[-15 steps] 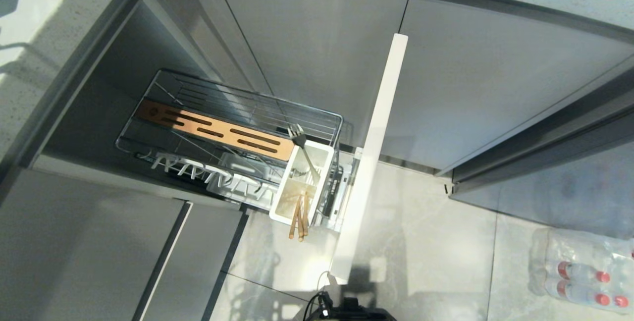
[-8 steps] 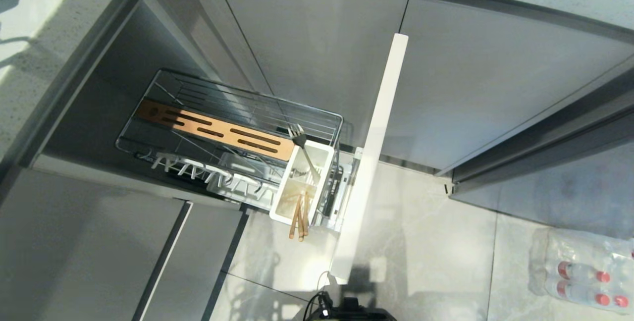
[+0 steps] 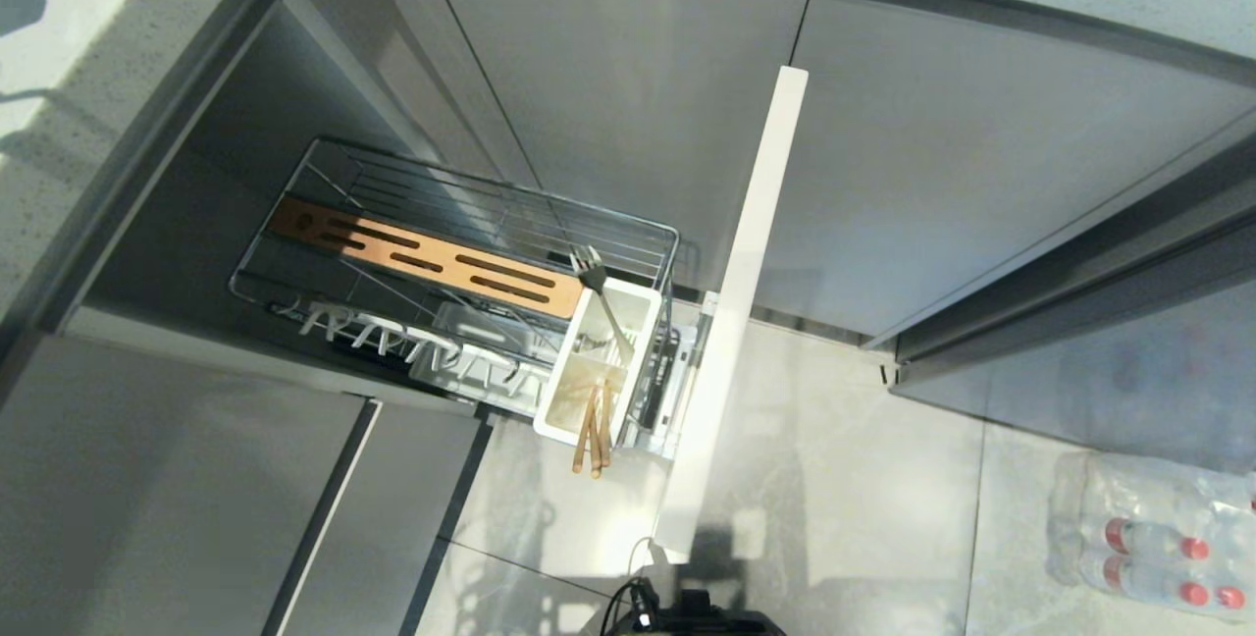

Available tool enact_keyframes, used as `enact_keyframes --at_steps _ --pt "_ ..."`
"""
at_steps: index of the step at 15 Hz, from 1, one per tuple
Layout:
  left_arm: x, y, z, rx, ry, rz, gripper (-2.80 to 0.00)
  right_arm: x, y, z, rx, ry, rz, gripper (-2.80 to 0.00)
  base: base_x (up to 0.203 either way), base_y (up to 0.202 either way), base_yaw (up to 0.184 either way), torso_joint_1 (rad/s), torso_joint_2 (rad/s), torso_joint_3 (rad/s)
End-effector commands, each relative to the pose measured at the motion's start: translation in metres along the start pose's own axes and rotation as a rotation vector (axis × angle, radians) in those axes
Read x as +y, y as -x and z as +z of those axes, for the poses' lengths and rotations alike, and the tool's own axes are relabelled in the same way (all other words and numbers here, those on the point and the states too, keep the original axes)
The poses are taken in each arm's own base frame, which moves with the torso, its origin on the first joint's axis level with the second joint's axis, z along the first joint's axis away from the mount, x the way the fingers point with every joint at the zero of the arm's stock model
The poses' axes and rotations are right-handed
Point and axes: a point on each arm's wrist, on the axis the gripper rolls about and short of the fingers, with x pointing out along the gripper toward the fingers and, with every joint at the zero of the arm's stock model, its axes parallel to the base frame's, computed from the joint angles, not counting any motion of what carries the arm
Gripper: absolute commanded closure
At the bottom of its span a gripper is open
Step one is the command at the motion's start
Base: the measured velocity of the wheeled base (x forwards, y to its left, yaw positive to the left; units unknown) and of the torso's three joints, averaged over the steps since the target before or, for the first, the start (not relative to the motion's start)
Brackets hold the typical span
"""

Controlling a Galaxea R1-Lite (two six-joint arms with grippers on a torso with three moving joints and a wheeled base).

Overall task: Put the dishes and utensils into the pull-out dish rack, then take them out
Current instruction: Pick up the bowl and place it in the cupboard

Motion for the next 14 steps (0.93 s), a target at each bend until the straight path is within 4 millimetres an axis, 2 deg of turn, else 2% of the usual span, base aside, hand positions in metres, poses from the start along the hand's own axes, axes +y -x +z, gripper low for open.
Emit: enact_keyframes --at_steps 1,14 --pt "-0.001 0.002 0.001 -0.002 0.003 -0.006 -2.8 0.0 0.0 0.0 0.001 0.0 0.0 0.0 0.0 0.0 0.0 0.0 0.0 0.0" --pt "-0.003 -0.02 -0.015 0.06 0.006 -0.077 -2.8 0.0 0.0 0.0 0.001 0.0 0.0 0.0 0.0 0.0 0.0 0.0 0.0 0.0"
